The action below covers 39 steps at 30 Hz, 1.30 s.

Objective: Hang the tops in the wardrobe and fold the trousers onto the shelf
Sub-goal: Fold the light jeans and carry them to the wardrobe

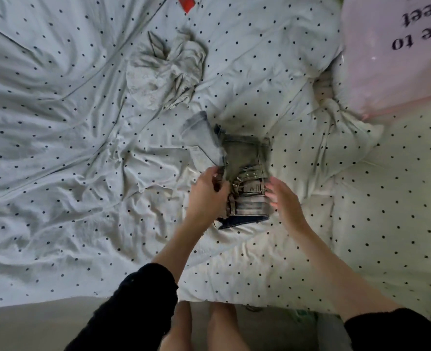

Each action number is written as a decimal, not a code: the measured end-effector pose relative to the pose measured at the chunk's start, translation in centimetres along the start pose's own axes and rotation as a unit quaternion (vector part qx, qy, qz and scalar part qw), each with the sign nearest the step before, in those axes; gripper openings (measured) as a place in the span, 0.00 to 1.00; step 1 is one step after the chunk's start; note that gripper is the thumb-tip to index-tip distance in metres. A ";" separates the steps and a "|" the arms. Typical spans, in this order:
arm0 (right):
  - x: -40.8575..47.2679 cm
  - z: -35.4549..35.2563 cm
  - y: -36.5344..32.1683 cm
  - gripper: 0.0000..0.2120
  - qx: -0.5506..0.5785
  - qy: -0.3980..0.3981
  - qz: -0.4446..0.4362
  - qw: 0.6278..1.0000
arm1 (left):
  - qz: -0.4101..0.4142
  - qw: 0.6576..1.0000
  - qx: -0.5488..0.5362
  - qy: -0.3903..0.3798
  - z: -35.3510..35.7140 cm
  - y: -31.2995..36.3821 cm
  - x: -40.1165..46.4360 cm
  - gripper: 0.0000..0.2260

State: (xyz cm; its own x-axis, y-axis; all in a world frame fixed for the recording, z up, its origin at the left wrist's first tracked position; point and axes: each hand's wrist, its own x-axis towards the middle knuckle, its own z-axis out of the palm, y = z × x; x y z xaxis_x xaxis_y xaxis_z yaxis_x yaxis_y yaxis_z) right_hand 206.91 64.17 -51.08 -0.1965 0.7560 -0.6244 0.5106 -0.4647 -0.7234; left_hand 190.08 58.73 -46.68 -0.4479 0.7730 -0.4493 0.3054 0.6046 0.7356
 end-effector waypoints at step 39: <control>11.7 -1.5 3.0 0.44 -0.593 -0.056 -0.340 0.728 | 0.275 0.790 0.541 -0.081 4.1 -7.9 14.1 0.41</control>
State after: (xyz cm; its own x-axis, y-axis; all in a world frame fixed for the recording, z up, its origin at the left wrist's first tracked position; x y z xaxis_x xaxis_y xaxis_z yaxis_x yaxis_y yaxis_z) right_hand 207.37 72.36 -60.10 -0.7740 0.5523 -0.3096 0.6140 0.7742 -0.1539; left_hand 184.77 65.61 -60.87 0.0898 0.9375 -0.3363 0.9959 -0.0894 0.0169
